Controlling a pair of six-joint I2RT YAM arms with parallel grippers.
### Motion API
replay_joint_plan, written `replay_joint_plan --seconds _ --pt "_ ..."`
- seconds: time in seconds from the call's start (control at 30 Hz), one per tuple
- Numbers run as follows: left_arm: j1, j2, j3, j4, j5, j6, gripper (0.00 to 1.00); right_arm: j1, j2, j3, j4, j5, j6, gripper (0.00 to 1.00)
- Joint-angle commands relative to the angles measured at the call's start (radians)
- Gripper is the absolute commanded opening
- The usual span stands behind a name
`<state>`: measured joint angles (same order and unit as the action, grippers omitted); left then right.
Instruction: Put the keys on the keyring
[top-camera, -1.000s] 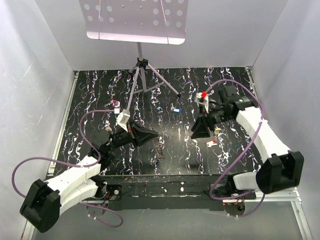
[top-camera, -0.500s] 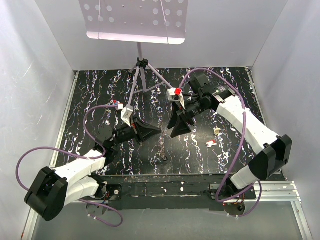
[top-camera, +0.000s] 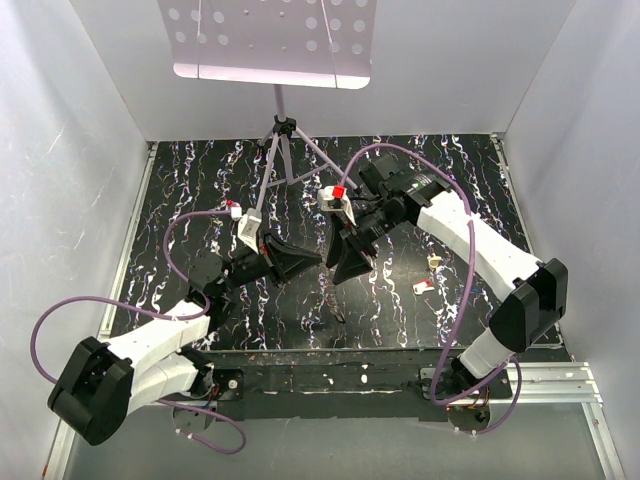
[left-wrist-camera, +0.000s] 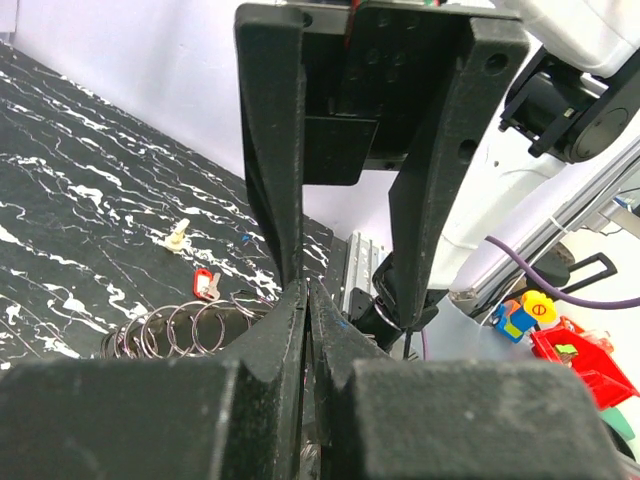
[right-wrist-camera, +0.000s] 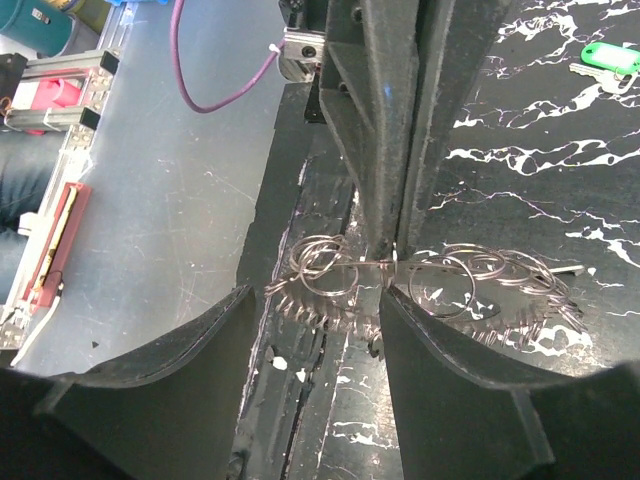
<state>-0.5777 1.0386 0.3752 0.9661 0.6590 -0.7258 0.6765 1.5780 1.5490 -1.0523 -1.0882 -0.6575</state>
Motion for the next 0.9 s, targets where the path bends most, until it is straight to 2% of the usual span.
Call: replay_joint_plan --seconds 0.0,0.13,0.17,0.33,0.5,0.6,0.77,0.87 --pt "0.001 -0.048 0.024 0.025 -0.024 -0.001 0.0 0.009 0.011 0.063 -0.006 -0.026 0.001 0.61" --pt "0.001 -0.054 0.022 0.016 -0.024 0.002 0.0 0.009 0.025 0.083 -0.006 -0.026 0.001 0.61" --pt "0.001 -0.055 0.022 0.016 -0.027 0.002 0.0 0.009 0.027 0.088 0.176 0.164 0.253 0.44" --pt "-0.002 -0.048 0.021 0.022 -0.029 -0.001 0.0 0.011 0.037 0.105 0.181 0.148 0.274 0.41" --pt "-0.005 -0.043 0.024 0.019 -0.033 -0.001 0.0 0.02 0.045 0.108 0.178 0.133 0.274 0.27" --pt "-0.005 -0.048 0.025 0.01 -0.041 0.006 0.0 0.024 0.043 0.105 0.169 0.116 0.262 0.16" --pt "-0.005 -0.058 0.018 -0.013 -0.053 0.019 0.0 0.026 0.04 0.108 0.146 0.059 0.236 0.21" --pt "-0.005 -0.058 0.014 -0.01 -0.055 0.017 0.0 0.029 0.045 0.112 0.13 0.039 0.214 0.19"
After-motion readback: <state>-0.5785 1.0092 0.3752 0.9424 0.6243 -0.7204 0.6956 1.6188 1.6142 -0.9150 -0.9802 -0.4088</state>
